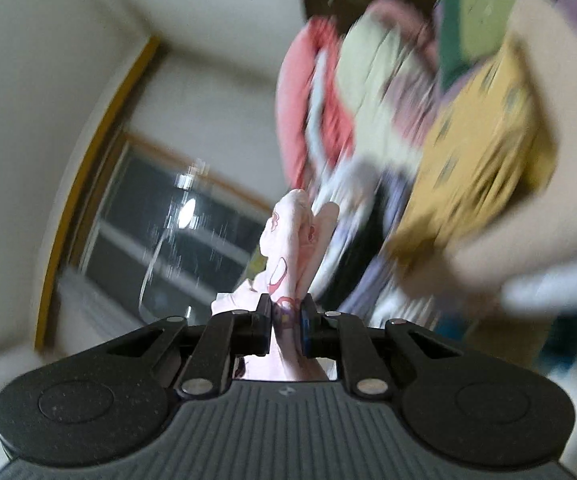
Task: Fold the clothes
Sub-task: 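Carry the folded pink bundle with both grippers onto the clothes stack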
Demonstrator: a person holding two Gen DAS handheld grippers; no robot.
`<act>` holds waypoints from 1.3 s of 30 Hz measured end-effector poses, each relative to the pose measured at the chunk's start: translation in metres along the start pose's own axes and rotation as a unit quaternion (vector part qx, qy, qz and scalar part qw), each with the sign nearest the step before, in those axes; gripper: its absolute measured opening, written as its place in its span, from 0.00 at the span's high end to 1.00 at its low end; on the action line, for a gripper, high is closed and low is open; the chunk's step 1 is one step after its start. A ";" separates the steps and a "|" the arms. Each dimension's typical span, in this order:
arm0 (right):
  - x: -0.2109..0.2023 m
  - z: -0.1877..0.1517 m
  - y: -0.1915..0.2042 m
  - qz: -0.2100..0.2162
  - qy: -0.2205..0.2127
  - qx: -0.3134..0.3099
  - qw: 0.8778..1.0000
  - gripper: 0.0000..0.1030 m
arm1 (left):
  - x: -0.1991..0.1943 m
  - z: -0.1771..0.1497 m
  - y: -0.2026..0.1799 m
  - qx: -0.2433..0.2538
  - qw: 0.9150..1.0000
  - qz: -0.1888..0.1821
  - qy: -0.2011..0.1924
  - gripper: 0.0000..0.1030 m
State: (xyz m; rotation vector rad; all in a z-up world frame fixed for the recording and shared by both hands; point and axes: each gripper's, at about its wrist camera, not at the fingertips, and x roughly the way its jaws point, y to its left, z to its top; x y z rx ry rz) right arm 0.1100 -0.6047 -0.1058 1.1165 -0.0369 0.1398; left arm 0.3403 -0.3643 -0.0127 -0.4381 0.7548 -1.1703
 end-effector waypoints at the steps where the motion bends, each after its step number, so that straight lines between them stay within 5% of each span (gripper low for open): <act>1: -0.003 0.010 -0.004 -0.006 -0.016 0.001 1.000 0.85 | 0.016 0.008 -0.004 0.006 1.000 -0.010 0.008 0.88; 13: -0.026 0.094 -0.036 -0.043 -0.155 -0.003 0.987 0.85 | 0.141 0.056 -0.014 0.009 0.993 -0.106 0.055 0.88; 16: -0.020 0.096 -0.048 -0.069 -0.157 0.002 0.985 0.85 | 0.162 0.050 0.000 0.033 0.997 -0.031 0.068 0.85; 18: -0.012 0.096 -0.056 -0.121 -0.156 -0.018 0.980 0.79 | 0.175 0.030 -0.001 0.111 0.987 0.074 0.092 0.84; 19: -0.007 0.096 -0.060 -0.156 -0.154 -0.036 0.975 0.75 | 0.172 0.020 0.000 0.127 0.984 0.086 0.087 0.82; 20: -0.003 0.096 -0.063 -0.187 -0.152 -0.052 0.969 0.75 | 0.165 0.013 0.002 0.128 0.986 0.083 0.070 0.75; 22: -0.006 0.100 -0.066 -0.181 -0.160 -0.052 0.969 0.75 | 0.149 0.006 0.002 0.125 0.987 0.091 0.038 0.68; 26: -0.004 0.100 -0.052 -0.189 -0.160 -0.116 0.962 0.72 | 0.127 -0.006 -0.018 0.187 0.974 0.128 -0.028 0.68; 29: 0.005 0.096 -0.035 -0.171 -0.136 -0.179 0.959 0.72 | 0.119 -0.013 -0.034 0.217 0.969 0.106 -0.053 0.68; 32: 0.020 0.091 -0.016 -0.156 -0.088 -0.247 0.952 0.70 | 0.126 -0.019 -0.039 0.234 0.966 0.102 -0.041 0.63; 36: 0.045 0.080 -0.016 -0.247 -0.021 -0.303 0.920 0.67 | 0.145 -0.022 -0.040 0.242 0.963 0.119 -0.015 0.56; 39: 0.048 0.082 -0.025 -0.275 0.005 -0.302 0.913 0.68 | 0.154 -0.022 -0.041 0.245 0.961 0.127 -0.004 0.52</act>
